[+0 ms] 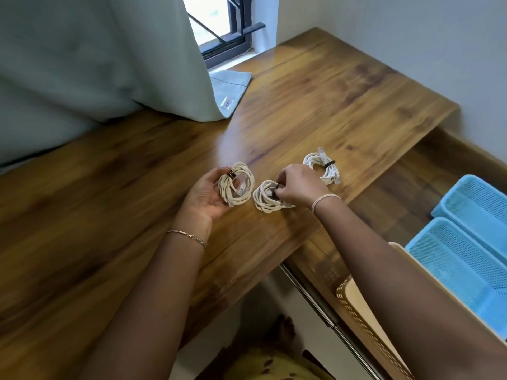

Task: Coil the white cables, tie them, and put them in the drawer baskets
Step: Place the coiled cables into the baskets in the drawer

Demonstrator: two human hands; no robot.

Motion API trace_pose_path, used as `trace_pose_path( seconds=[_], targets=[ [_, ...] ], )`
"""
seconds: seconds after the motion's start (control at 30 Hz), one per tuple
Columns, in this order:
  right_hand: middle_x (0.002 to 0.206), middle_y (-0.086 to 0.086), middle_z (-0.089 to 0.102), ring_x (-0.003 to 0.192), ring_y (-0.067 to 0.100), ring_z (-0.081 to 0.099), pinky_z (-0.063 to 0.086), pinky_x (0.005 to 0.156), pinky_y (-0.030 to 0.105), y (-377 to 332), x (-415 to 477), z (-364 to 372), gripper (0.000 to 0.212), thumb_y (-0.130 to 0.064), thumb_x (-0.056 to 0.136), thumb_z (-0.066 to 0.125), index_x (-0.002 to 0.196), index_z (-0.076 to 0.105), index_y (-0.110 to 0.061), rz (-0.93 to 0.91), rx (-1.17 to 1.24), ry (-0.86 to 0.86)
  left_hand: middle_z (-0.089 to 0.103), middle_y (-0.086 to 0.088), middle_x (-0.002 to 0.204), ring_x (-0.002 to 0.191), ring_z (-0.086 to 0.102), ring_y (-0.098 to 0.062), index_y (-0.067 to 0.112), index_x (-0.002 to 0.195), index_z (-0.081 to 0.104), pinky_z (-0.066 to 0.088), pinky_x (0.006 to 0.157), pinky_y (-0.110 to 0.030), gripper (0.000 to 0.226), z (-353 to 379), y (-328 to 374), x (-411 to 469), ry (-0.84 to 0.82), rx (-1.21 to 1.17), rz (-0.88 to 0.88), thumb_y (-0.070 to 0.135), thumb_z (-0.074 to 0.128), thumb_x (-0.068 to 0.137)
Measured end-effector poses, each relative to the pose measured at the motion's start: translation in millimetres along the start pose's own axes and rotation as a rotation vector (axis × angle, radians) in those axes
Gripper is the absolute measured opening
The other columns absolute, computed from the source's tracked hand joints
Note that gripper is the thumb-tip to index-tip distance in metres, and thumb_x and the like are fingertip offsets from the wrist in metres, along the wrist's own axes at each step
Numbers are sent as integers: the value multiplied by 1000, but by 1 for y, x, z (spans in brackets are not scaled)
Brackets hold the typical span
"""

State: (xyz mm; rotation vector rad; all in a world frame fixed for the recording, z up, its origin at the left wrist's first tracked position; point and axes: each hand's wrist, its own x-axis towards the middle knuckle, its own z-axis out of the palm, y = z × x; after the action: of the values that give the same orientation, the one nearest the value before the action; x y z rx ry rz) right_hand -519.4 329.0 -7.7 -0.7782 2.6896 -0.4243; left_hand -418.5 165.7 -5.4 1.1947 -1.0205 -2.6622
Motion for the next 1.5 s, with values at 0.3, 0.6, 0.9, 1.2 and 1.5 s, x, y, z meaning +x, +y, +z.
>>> trace_pose_path(
  seconds=[0.3, 0.6, 0.9, 1.2, 1.5],
  targets=[
    [85, -1, 70, 83, 16, 63, 52, 69, 30, 7, -22, -6, 22, -32, 71, 69, 87, 71, -17, 71, 103, 146, 69, -1, 72, 64, 66, -17, 14, 78, 67, 58, 65, -33, 4, -1, 0, 4, -25, 144, -32, 15, 68, 82],
    [74, -10, 61, 70, 5, 54, 38, 56, 17, 40, -99, -34, 15, -31, 69, 77, 81, 69, -25, 384, 360, 356, 71, -4, 70, 60, 66, -20, 11, 67, 74, 58, 66, -36, 10, 30, -15, -5, -196, 326, -94, 13, 73, 76],
    [74, -6, 68, 74, 10, 63, 46, 58, 22, 102, -205, -15, 15, -30, 70, 77, 80, 70, -21, 752, 532, 573, 71, -9, 92, 78, 66, -22, 5, 108, 70, 55, 82, -36, 50, 93, -99, -31, -434, 638, -279, 25, 84, 64],
    [73, -2, 71, 74, 14, 68, 57, 68, 31, 155, -284, 12, 14, -27, 70, 77, 78, 67, -19, 1058, 690, 796, 72, -14, 101, 80, 67, -24, 6, 110, 65, 54, 56, -30, 45, 123, -182, -46, -507, 856, -354, 21, 82, 72],
    [75, -6, 62, 62, -4, 53, 37, 48, 17, 222, -283, 1, 14, -23, 79, 75, 81, 60, -21, 1133, 673, 877, 69, -17, 111, 99, 65, -30, 7, 104, 63, 56, 83, -44, 24, 148, -243, -45, -537, 900, -474, 11, 73, 82]
  ],
)
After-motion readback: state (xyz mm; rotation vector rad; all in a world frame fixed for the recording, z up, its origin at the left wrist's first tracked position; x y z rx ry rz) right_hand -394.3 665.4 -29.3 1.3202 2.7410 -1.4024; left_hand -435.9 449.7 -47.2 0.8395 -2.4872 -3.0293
